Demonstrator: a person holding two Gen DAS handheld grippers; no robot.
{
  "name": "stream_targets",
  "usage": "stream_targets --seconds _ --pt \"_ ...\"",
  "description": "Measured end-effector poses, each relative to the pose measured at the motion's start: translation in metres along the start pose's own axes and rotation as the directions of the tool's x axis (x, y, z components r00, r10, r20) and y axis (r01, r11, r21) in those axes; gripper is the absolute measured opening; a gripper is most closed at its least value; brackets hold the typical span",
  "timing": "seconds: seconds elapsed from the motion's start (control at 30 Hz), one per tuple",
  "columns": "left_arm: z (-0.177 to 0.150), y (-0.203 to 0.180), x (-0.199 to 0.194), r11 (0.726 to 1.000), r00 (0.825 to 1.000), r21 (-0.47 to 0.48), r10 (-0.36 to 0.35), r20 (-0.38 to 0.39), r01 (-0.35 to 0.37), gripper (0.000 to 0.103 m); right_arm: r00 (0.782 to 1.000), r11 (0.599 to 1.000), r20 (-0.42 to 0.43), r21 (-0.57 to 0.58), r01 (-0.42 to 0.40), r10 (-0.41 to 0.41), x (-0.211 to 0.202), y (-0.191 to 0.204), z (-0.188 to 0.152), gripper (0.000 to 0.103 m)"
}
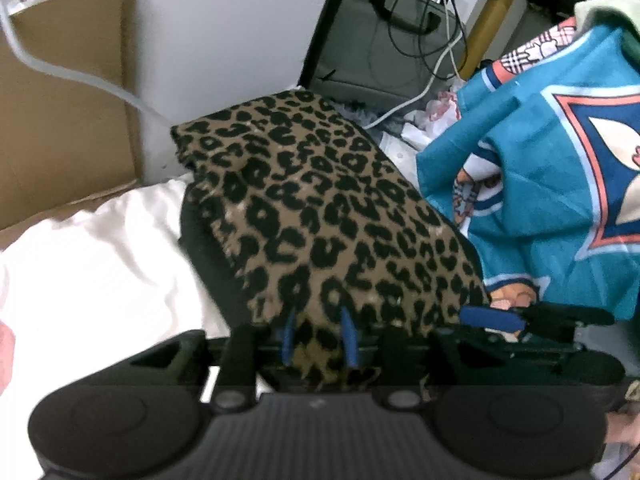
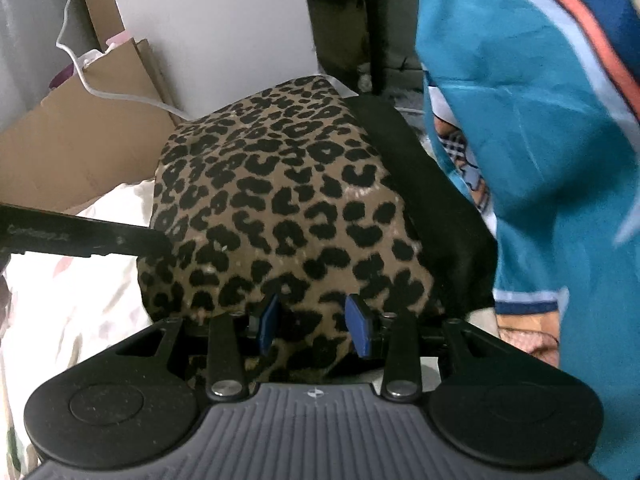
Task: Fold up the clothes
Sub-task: 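Lower the folded garment onto the bed with both tools, then open both tools and release the folded garment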
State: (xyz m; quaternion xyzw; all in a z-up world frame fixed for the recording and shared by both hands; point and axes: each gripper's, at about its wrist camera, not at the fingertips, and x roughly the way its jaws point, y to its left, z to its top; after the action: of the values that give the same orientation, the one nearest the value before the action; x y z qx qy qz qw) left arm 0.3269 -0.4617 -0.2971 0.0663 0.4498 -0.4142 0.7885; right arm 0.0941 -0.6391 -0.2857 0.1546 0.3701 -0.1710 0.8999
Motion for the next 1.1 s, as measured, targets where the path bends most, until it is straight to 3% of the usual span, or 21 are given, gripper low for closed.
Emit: stream_targets --seconds 0.1,0.23,0.43,0.6,0.67,0.77,0.97,1.1 --pt "-0.01 0.003 -0.011 1.0 1.0 -0.002 0.021 0.0 -0.021 0.042 0.999 1.0 0.024 -0.018 0.023 -0.022 -0.014 0.009 -0.007 0.044" --pt "-0.02 0.003 -0.029 0.999 0.999 0.0 0.035 0.005 -0.035 0.068 1.0 1.0 0.012 0.004 0.013 -0.013 -0.024 0.017 -0.007 0.044" --pt "-0.025 0.003 -0.074 0.998 0.997 -0.013 0.064 0.034 -0.064 0.087 1.0 0.999 0.009 0.042 0.023 -0.023 -0.043 0.031 -0.002 0.046" --pt "-0.034 0.003 -0.105 0.994 0.993 -0.014 0.107 0.04 -0.106 0.089 0.998 0.995 0.0 0.081 0.055 -0.055 -0.056 0.04 -0.001 0.053" --pt "-0.038 0.004 -0.115 0.992 0.992 -0.031 0.122 0.037 -0.121 0.091 0.999 0.994 0.008 0.095 0.052 -0.053 -0.063 0.046 0.0 0.073" --pt "-0.043 0.005 -0.126 0.986 0.986 -0.041 0.164 0.016 -0.164 0.092 0.999 0.992 0.023 0.119 0.038 -0.041 -0.074 0.054 0.001 0.092" --pt "-0.056 0.016 -0.159 0.971 0.979 -0.13 0.201 -0.01 -0.201 0.1 1.0 0.988 0.005 0.155 0.016 -0.017 -0.097 0.072 0.005 0.095" --pt "-0.06 0.016 -0.199 0.955 0.964 -0.14 0.266 0.016 -0.261 0.103 1.0 0.985 -0.014 0.173 -0.007 0.009 -0.119 0.083 0.008 0.095"
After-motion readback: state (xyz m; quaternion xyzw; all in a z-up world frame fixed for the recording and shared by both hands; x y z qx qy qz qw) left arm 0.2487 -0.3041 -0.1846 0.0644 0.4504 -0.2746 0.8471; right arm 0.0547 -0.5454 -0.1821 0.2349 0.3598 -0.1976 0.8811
